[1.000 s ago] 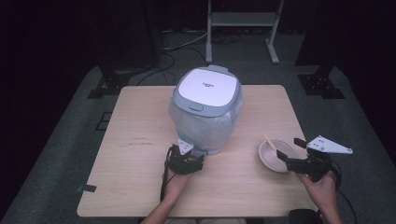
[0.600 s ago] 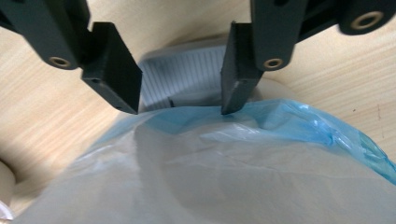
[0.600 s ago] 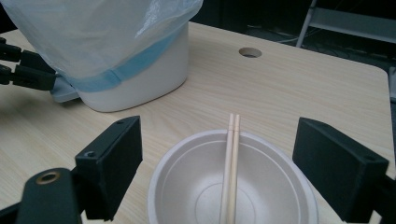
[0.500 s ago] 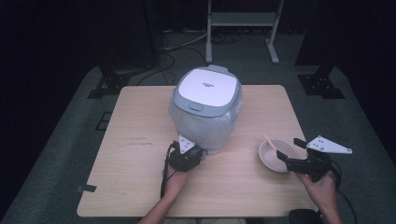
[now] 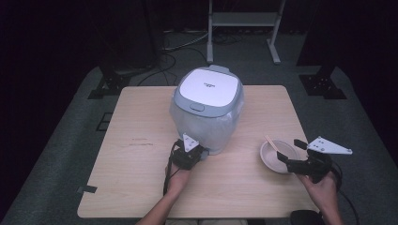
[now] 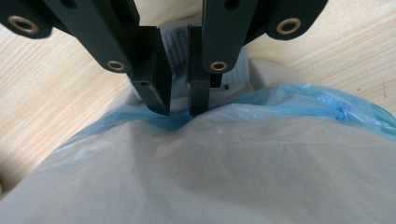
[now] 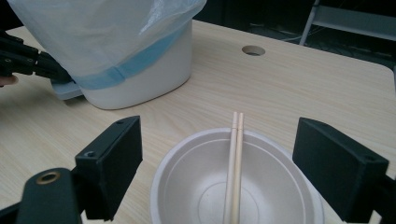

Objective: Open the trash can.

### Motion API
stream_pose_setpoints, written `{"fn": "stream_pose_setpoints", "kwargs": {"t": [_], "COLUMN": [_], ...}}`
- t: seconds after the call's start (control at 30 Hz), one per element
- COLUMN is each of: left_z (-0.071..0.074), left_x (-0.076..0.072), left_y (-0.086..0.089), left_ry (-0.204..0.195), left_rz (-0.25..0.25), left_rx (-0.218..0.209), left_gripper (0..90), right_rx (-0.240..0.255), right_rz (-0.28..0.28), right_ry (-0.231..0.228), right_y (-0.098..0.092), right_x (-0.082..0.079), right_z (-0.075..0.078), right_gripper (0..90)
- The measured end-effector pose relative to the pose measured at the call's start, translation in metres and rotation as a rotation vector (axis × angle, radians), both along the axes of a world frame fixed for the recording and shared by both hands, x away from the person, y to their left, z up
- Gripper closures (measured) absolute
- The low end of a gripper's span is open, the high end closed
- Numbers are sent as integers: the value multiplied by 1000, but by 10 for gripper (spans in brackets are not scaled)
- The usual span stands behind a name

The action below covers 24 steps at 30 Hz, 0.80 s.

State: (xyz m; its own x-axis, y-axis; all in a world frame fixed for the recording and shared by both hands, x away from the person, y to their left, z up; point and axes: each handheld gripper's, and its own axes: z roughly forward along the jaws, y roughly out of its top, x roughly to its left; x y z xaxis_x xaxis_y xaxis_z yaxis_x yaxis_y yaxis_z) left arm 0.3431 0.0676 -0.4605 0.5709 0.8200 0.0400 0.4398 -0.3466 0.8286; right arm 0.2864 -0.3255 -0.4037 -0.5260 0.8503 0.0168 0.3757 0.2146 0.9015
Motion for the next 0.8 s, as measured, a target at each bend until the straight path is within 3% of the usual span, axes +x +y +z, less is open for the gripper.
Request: {"fn": "stream_pose_setpoints", "kwargs": {"t": [0.17, 0.23, 0.3, 0.43, 0.5, 0.7, 0.8], "left_z": [-1, -1, 0, -1, -1, -3, -6], "left_x": [0, 1, 2, 1, 3, 5, 7], "left_y": [-1, -1, -3, -5, -3, -5, -6], "left_ry": [-1, 4, -5, -20, 0, 14, 41], "left_rz": [-1, -20, -62, -83, -81, -97, -103], "left_rx": [11, 29, 82, 106, 85, 115, 131], "left_gripper": [813, 826, 856, 896, 896, 896, 896], "right_rx": [-3, -2, -1, 2, 3, 3, 0], "right_rz": [6, 6, 8, 10, 13, 17, 20], "right_ry": [3, 2, 2, 3, 1, 4, 5], "right_y": [1, 1, 1, 0, 0, 0, 0], "right_x": [0, 0, 0, -1, -2, -1, 0], "right_z": [-1, -1, -1, 0, 0, 1, 2], "right_gripper": [147, 147, 147, 147, 147, 147, 147]}}
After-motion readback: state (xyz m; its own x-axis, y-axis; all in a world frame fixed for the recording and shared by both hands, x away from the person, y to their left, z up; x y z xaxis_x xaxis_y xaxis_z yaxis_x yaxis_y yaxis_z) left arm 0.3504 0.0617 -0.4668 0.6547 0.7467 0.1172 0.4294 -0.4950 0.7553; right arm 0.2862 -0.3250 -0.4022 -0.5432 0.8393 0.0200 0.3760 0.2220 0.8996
